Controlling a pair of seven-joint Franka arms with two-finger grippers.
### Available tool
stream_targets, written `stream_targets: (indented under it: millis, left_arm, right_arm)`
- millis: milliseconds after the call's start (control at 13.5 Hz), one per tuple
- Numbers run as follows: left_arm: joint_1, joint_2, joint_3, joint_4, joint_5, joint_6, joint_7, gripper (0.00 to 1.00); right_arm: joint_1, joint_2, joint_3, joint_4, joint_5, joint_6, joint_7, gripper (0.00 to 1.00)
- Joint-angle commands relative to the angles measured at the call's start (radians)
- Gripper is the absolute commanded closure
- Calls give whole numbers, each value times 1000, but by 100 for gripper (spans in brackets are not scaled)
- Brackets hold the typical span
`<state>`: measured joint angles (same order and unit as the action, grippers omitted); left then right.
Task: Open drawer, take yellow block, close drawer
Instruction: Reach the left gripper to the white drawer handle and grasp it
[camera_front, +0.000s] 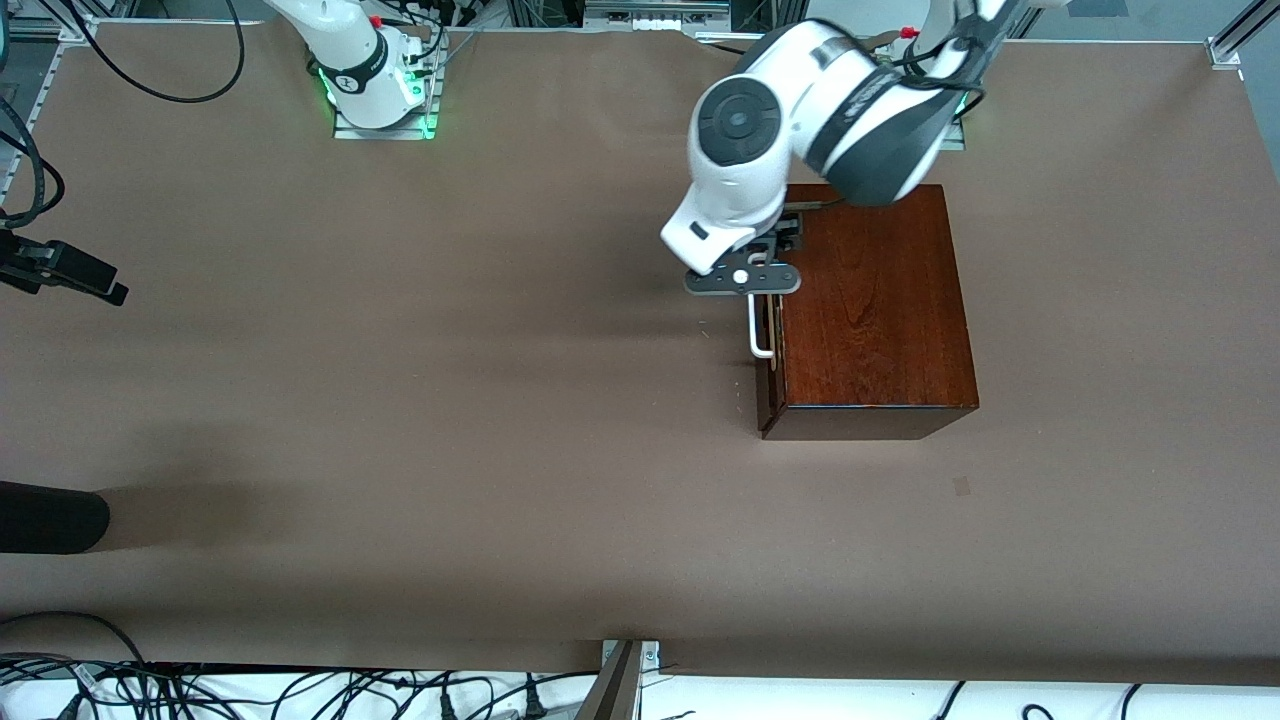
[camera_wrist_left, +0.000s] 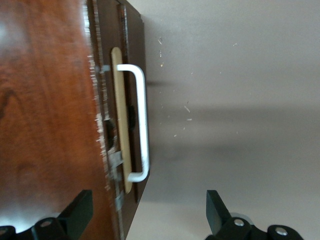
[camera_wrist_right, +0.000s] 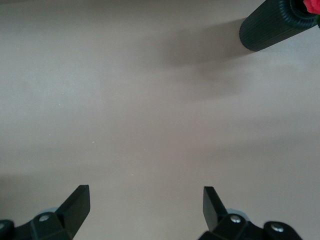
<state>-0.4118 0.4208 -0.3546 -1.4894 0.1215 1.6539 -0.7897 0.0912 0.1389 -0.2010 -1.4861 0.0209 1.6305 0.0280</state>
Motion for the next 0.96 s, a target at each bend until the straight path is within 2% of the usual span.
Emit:
stream_targets:
  millis: [0, 445, 890]
  left_arm:
    - [-47, 68, 11, 21, 70, 30, -52, 0]
    - [-71, 167, 11, 17, 194, 49, -95, 0]
    - [-87, 217, 14, 18, 251, 72, -137, 0]
  right_arm:
    - [-7, -2, 0, 12, 5, -11, -8, 0]
    - [-7, -2, 2, 12, 5, -12, -8, 0]
    - [-7, -2, 2, 12, 5, -12, -8, 0]
